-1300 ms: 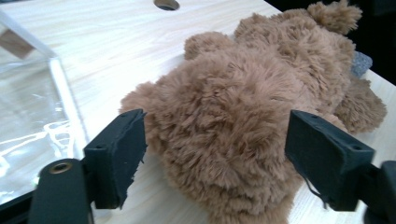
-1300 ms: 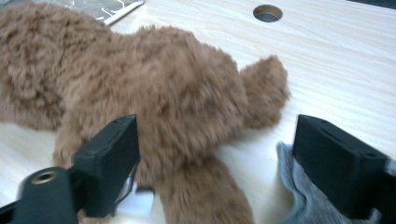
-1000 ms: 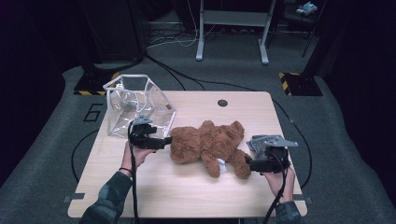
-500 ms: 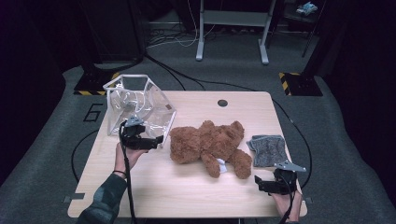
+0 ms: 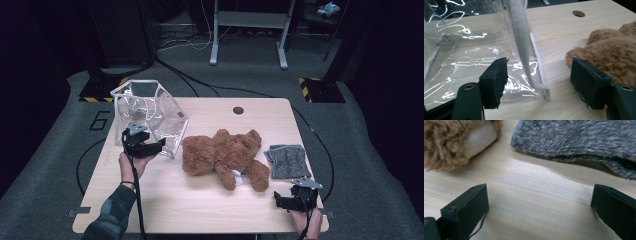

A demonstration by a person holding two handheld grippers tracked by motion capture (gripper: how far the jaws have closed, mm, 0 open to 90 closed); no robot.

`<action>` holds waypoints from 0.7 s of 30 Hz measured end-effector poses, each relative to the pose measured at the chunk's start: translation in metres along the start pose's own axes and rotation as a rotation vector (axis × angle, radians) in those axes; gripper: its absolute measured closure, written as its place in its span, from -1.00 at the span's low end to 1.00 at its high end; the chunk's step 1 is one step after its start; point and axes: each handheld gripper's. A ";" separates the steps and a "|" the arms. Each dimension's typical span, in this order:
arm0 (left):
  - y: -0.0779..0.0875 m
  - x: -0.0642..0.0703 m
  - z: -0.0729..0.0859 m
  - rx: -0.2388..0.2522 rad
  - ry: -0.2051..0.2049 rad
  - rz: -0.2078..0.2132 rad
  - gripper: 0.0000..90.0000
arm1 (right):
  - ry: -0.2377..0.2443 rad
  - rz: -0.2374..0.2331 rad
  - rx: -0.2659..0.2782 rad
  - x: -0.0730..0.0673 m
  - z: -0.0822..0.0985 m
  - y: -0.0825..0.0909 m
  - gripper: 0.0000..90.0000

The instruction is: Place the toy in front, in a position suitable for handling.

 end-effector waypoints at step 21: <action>-0.038 -0.003 0.006 -0.029 0.043 -0.116 0.74 | -0.015 -0.003 0.010 0.002 0.001 -0.001 -0.98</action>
Point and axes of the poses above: each handheld gripper's, and its own axes: y roughly backward along the jaws, z roughly out of its underside, x roughly to its right, and after that the axes turned 12 degrees about -y, right-handed
